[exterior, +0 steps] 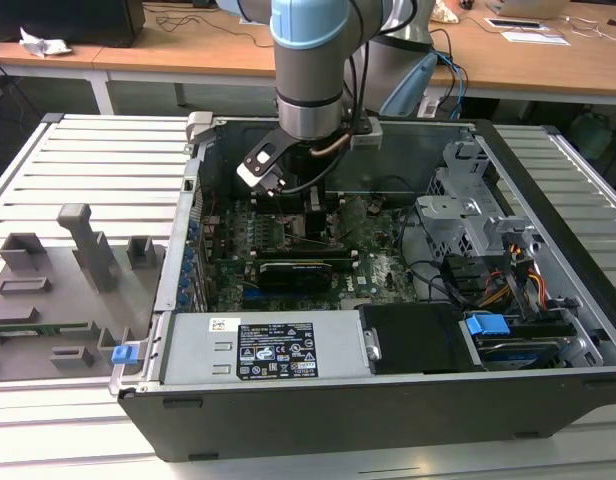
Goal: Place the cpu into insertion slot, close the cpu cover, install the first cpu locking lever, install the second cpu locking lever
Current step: 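Place the cpu into insertion slot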
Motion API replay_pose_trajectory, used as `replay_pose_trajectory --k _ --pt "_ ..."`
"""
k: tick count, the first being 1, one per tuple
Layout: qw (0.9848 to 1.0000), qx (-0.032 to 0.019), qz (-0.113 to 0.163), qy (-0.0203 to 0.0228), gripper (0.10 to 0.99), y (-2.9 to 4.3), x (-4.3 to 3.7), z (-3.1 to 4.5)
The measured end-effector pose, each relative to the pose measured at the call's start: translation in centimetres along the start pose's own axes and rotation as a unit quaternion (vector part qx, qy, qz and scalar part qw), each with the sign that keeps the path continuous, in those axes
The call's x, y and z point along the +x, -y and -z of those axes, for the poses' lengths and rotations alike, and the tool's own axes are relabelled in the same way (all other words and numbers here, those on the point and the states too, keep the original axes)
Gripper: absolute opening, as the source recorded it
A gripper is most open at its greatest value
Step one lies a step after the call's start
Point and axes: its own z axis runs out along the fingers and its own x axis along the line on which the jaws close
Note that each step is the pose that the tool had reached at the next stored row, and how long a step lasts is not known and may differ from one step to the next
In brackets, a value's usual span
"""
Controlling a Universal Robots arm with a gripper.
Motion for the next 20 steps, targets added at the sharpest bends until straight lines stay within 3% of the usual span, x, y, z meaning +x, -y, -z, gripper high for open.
replay_pose_trajectory --k 20 --pt "1.0 0.0023 -0.005 0.0007 0.533 -0.03 0.17 -0.92"
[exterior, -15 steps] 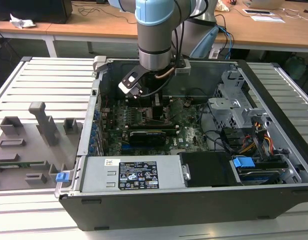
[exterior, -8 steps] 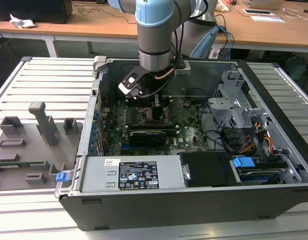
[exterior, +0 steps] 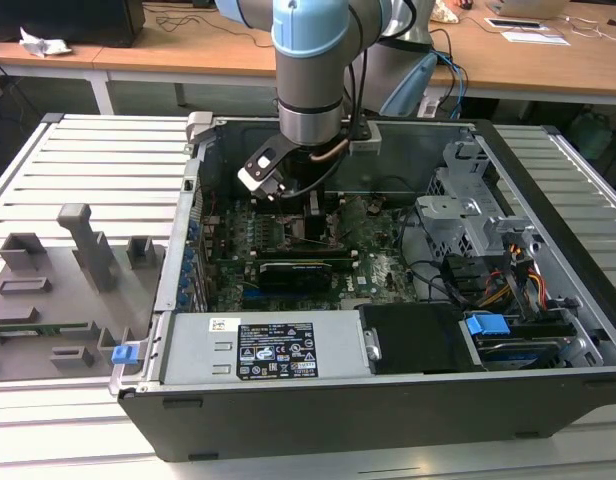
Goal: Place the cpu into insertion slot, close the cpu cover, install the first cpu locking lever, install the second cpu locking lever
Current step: 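Place the cpu into insertion slot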
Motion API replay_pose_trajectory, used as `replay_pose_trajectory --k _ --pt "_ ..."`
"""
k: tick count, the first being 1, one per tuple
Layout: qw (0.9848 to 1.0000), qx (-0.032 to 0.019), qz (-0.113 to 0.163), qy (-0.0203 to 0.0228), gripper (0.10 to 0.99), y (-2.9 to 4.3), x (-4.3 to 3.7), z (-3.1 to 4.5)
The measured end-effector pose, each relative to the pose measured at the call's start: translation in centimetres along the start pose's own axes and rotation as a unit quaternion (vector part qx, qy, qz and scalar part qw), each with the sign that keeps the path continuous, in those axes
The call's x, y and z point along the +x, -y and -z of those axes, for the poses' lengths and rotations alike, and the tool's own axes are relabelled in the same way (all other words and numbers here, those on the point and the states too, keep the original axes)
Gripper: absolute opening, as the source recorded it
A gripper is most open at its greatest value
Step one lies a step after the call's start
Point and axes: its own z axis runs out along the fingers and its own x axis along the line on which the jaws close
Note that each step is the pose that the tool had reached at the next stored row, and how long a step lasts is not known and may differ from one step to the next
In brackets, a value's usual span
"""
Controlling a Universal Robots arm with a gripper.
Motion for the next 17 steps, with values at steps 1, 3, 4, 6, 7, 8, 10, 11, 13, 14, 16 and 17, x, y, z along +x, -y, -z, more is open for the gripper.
replay_pose_trajectory --k 1,3,4,6,7,8,10,11,13,14,16,17 --pt "1.0 0.0 0.0 0.0001 0.533 0.0 0.0 0.0" --pt "1.0 -0.0001 0.0 0.0 0.533 0.0 0.0 -0.03" --pt "1.0 -0.0001 0.0 -0.0002 0.533 -0.01 0.01 -0.04" --pt "1.0 0.0 0.0 -0.0001 0.608 0.0 0.0 -0.05" --pt "1.0 0.0 0.0 -0.0001 0.608 0.0 0.0 -0.05" --pt "1.0 0.0 0.0 0.0 0.608 0.0 0.0 -0.05" --pt "1.0 -0.0001 0.0 -0.0006 0.608 -0.02 0.05 -0.06" --pt "1.0 -0.0001 0.0 -0.0016 0.608 -0.03 0.07 -0.06" --pt "1.0 0.0 0.0 -0.0043 0.608 -0.05 0.13 -0.07" --pt "1.0 0.0 0.0 -0.0068 0.608 -0.08 0.15 -0.08" --pt "1.0 -0.0001 -0.001 -0.009 0.608 -0.11 0.17 -0.1" --pt "1.0 -0.0001 -0.001 -0.0094 0.608 -0.11 0.18 -0.1"
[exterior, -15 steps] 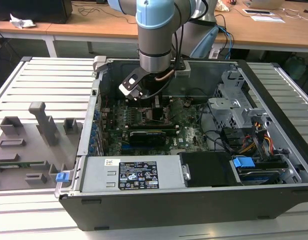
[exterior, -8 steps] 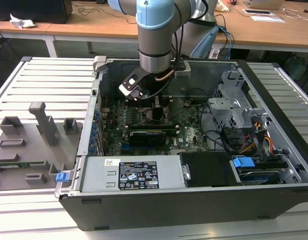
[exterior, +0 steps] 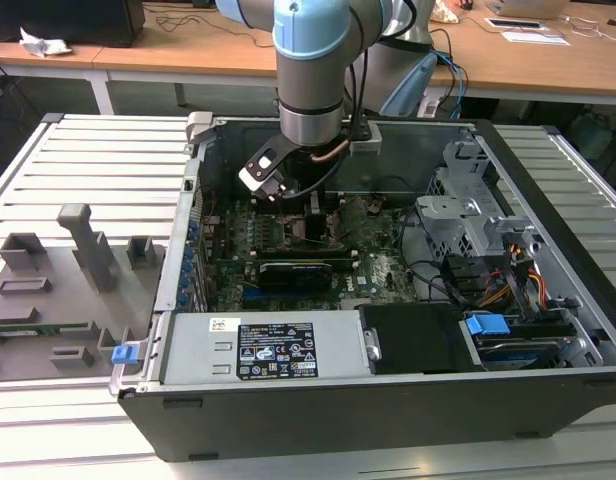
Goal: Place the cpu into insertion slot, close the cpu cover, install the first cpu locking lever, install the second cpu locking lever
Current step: 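Place the cpu into insertion slot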
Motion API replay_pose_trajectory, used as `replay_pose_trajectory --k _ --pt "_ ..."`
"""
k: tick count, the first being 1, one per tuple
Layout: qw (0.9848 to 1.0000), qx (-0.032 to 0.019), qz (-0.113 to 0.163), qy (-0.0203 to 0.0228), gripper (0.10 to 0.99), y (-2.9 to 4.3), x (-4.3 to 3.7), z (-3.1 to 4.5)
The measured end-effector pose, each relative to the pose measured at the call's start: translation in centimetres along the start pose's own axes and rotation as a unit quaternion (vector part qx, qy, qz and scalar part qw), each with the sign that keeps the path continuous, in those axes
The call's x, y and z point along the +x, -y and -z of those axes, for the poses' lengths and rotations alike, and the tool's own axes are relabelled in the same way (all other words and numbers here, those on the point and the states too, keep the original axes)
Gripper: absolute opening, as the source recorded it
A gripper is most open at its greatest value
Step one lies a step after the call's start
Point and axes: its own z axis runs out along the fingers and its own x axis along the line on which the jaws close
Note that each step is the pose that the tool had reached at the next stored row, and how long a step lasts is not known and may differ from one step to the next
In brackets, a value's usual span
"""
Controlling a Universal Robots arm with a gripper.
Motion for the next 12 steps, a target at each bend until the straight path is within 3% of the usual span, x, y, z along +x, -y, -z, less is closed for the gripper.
replay_pose_trajectory --k 8,9,10,11,12 --pt "1.0 0.0013 0.0 0.0023 0.596 -0.11 0.03 1.28" --pt "1.0 0.0027 0.0 0.0023 0.529 -0.13 0.03 1.36" --pt "1.0 0.0046 0.0 0.0023 0.529 -0.17 0.04 1.41" --pt "1.0 0.0058 0.0 0.0022 0.404 -0.18 0.03 1.42" --pt "1.0 0.0065 0.0 0.0023 0.404 -0.18 0.02 1.43"
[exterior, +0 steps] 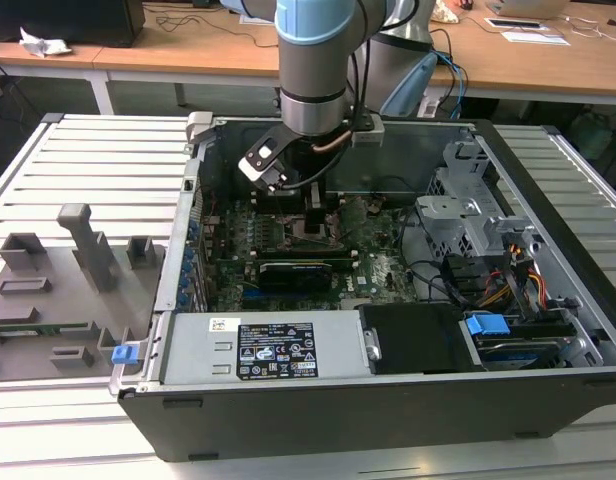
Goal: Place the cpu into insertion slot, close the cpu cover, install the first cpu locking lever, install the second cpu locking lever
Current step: 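Place the cpu into insertion slot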
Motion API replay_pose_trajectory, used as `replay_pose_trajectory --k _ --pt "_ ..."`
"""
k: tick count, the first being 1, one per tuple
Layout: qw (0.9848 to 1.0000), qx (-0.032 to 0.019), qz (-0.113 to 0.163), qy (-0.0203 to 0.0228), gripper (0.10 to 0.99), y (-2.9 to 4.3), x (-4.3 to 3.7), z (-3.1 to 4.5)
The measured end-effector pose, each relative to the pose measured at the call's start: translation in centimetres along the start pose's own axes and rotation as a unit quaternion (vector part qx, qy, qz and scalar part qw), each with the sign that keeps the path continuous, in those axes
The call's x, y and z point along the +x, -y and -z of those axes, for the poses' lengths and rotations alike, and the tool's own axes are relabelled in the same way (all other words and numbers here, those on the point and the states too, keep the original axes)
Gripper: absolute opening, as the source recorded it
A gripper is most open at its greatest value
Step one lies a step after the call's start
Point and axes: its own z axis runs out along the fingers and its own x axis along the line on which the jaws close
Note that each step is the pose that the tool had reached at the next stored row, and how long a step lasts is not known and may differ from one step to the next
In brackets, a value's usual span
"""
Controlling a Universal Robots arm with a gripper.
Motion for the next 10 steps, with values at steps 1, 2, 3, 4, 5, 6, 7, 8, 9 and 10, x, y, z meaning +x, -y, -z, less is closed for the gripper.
replay_pose_trajectory --k 1,2,3,4,5,6,7,8,9,10 --pt "1.0 0.0003 0.0 0.0 0.345 0.0 -0.02 0.0" --pt "1.0 0.0006 0.0 0.0 0.282 0.0 -0.05 0.0" --pt "1.0 0.0006 0.0 0.0001 0.224 0.0 -0.08 0.01" --pt "1.0 0.0008 0.0 0.0002 0.161 0.0 -0.1 0.09" --pt "1.0 0.0008 0.0 0.0003 0.106 -0.02 -0.09 0.24" --pt "1.0 0.0008 0.0 0.0003 0.106 -0.03 -0.09 0.3" --pt "1.0 0.0007 0.0 0.0002 0.106 -0.03 -0.08 0.34" --pt "1.0 0.0007 0.0 0.0002 0.106 -0.03 -0.08 0.36" --pt "1.0 0.0007 0.0 -0.0001 0.106 -0.03 -0.09 0.4" --pt "1.0 0.0008 0.0 -0.0002 0.106 -0.03 -0.08 0.43"
